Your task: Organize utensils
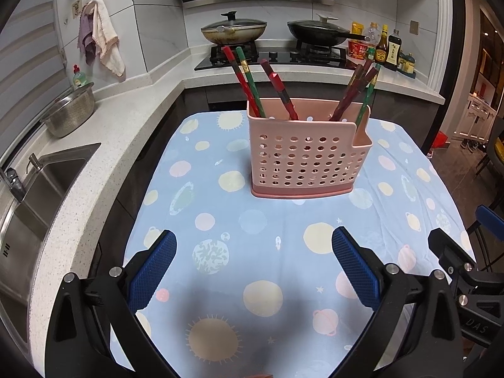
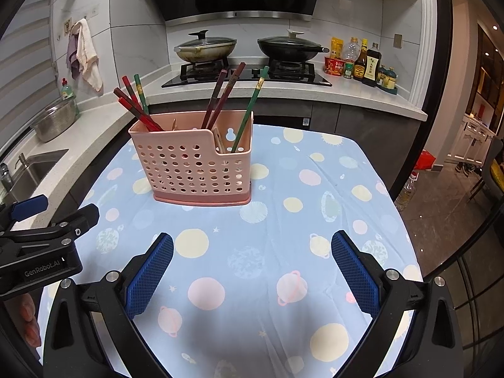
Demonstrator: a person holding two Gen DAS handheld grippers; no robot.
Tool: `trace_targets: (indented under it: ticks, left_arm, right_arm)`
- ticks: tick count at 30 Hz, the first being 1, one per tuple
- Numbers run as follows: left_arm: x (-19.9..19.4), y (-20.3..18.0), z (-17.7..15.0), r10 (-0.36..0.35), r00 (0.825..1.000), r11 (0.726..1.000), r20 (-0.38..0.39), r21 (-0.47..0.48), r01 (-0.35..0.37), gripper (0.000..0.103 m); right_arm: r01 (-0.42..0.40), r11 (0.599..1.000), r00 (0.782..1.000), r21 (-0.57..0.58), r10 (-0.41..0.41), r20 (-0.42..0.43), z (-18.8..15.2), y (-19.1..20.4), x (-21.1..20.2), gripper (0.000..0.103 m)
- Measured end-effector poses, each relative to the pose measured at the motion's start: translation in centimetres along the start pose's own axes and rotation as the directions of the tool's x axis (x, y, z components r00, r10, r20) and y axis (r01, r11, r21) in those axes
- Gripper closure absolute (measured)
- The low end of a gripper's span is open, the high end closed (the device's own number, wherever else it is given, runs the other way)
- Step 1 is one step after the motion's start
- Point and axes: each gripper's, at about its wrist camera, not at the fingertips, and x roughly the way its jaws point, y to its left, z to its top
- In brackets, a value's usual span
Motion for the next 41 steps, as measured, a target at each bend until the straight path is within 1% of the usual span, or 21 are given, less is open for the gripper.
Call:
trace_targets:
  ticks: [11,16,34,37,41]
  left_arm:
    - [0.29,0.21,-0.05,-0.002,1.0,1.0,-0.009,-0.018,0.002,0.009]
    - [0.23,0.17,-0.18,0.008,1.0,1.0,-0.003,-0.009,-0.008,0.009]
    - [0.15,-0.21,-0.24,-0.006,1.0,1.0,-0.005,0.011,0.006,0.009]
    - [0.15,-0.38,-0.3,0.007,1.0,1.0,0.004,0.019,-0.008,0.009]
    - [0.31,-0.34,-0.31,0.003,1.0,1.0,-0.001,0.017,-0.003,0.009]
  right_arm:
    - [-0.001,1.0,1.0,-0.003,0.001,-0.002,0.01,0.09,0.05,0.007]
    - [-0.001,1.0,1.0,-0.004,0.001,-0.002,0.0,0.11,0.08,0.007]
    - [-0.003,1.0,1.0,-0.002,0.003,-0.002,-0.03,0.32,0.22,0.007]
    - [-0.004,1.0,1.0,-0.002,0.004,-0.002,0.0,0.28,0.18,0.007]
    - [-0.004,1.0,1.0,0.0,0.004,0.001,0.15,-0.01,0.11,0.007]
